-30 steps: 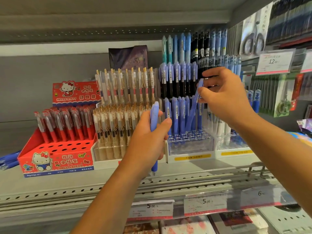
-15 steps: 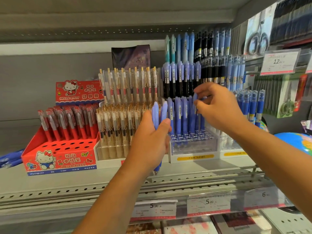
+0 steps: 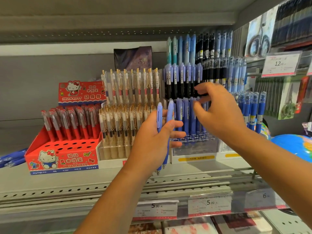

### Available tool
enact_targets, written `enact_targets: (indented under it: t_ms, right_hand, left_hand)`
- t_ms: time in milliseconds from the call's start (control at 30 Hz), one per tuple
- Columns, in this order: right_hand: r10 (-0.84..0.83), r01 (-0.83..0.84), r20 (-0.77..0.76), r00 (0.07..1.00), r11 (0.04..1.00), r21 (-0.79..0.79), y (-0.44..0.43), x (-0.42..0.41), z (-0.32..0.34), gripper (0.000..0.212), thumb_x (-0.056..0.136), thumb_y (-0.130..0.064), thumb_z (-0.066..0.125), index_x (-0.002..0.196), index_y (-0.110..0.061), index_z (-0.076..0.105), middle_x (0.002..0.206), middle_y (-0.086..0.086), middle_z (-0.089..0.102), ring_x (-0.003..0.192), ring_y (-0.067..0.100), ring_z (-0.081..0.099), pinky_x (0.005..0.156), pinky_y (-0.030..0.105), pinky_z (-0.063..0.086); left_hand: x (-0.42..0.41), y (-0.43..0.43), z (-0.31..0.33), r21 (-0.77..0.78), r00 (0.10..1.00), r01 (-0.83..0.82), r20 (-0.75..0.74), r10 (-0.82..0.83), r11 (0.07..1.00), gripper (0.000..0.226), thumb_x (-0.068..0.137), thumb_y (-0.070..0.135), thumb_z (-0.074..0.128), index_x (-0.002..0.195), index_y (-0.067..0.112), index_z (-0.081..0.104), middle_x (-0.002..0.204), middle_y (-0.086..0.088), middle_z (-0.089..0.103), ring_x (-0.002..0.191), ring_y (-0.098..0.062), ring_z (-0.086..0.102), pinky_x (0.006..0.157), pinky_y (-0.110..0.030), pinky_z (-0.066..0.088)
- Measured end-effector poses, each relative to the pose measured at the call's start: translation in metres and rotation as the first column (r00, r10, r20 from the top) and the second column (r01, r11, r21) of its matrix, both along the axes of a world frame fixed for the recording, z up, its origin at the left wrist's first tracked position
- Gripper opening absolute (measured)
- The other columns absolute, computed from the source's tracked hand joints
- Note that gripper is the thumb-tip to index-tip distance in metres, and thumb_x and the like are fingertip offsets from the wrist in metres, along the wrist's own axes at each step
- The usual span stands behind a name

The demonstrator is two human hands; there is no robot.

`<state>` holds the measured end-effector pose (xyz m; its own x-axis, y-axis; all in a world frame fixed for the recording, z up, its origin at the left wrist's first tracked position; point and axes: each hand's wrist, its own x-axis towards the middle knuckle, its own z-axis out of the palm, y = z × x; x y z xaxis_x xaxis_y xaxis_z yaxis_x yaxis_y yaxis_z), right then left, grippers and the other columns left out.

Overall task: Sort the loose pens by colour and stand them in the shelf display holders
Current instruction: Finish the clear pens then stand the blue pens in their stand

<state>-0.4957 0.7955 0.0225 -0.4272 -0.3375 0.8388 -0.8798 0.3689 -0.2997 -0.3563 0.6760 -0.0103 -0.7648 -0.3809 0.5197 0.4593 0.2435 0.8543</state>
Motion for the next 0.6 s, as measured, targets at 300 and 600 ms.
enact_targets:
  t_ms: [300, 600]
  right_hand:
    - [0.622, -0.586, 0.453, 0.639, 0.775, -0.236, -0.006, 0.043, 0.008, 0.01, 0.089, -0.003, 0.069, 0.098, -0.006, 0.07, 0.094, 0.009, 0.075, 0.09, 0.017, 0.073, 0.077, 0.028, 0.06]
    - [0.583, -0.508, 0.456, 0.672, 0.812, -0.289, -0.004, 0.038, 0.007, 0.008, 0.088, -0.003, 0.069, 0.096, -0.005, 0.07, 0.09, 0.015, 0.073, 0.08, 0.019, 0.072, 0.073, 0.025, 0.058]
  left_hand:
    - [0.001, -0.001, 0.0, 0.009, 0.997, 0.072, -0.013, -0.072, 0.997, 0.018, 0.102, 0.02, 0.05, 0.119, 0.024, 0.056, 0.099, 0.004, 0.074, 0.085, -0.017, 0.074, 0.066, -0.03, 0.061]
    - [-0.003, -0.005, -0.006, -0.086, 0.999, 0.011, 0.049, -0.007, 0.996, 0.014, 0.103, 0.025, 0.048, 0.104, 0.036, 0.056, 0.102, 0.004, 0.073, 0.094, -0.012, 0.072, 0.082, -0.042, 0.06]
